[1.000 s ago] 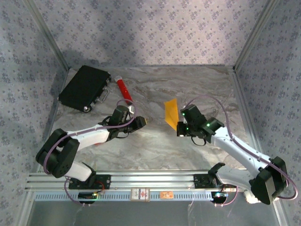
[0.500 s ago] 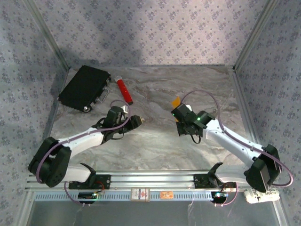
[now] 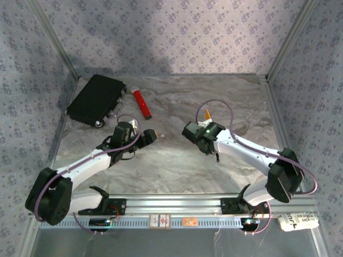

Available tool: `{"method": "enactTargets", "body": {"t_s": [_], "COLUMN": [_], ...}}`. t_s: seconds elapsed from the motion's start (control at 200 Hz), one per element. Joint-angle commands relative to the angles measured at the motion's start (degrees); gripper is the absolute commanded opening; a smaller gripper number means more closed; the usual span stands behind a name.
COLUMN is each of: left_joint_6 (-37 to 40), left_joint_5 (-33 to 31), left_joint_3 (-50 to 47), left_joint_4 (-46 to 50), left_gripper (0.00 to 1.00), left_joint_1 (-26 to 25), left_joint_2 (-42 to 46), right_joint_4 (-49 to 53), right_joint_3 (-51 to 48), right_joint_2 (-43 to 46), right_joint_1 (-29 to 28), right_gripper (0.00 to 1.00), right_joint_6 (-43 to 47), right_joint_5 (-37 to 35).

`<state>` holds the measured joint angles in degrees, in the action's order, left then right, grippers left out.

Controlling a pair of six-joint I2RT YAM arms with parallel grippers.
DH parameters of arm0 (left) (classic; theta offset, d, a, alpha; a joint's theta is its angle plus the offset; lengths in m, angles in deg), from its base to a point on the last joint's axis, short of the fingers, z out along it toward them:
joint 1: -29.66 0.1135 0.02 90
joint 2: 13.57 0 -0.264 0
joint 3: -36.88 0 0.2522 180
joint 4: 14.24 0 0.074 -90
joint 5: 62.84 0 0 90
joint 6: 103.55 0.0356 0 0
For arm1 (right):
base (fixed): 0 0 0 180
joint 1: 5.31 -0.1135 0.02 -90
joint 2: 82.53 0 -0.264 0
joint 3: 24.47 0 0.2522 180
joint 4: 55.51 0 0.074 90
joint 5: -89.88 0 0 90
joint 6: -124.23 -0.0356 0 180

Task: Fold a paper plane with a square sheet of paper (pick it up from the middle)
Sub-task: Turn over the paper at the center of the table.

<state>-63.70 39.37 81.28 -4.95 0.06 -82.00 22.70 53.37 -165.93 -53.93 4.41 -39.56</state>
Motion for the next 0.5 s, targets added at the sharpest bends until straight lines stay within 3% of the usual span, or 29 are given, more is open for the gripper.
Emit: {"method": "enactTargets", "body": {"t_s": [0.0, 0.305, 0.495], "left_joint_6": [0.84, -0.52, -1.17], "left_joint_5": [-1.19, -7.64, -8.27], "left_joint_3": [-0.66, -2.74, -4.26], "left_joint_4": [1.46, 4.55, 5.43], "left_gripper": [0.93, 0.95, 0.95], "left_joint_1": [0.45, 1.28, 2.28], "left_joint_2": [1.64, 8.58, 11.75], "right_joint_4": [2.06, 0.86, -3.03], "right_joint_3": [0.99, 3.75, 6.76], "right_joint_2": [-2.69, -16.18, -18.65], "right_joint_1": [-1.51, -9.18, -12.4], "right_gripper": [0.05, 0.06, 0.13], "right_joint_6": [-1.18, -1.61, -0.47], "right_joint_5": [-1.94, 1.1, 6.45]}}
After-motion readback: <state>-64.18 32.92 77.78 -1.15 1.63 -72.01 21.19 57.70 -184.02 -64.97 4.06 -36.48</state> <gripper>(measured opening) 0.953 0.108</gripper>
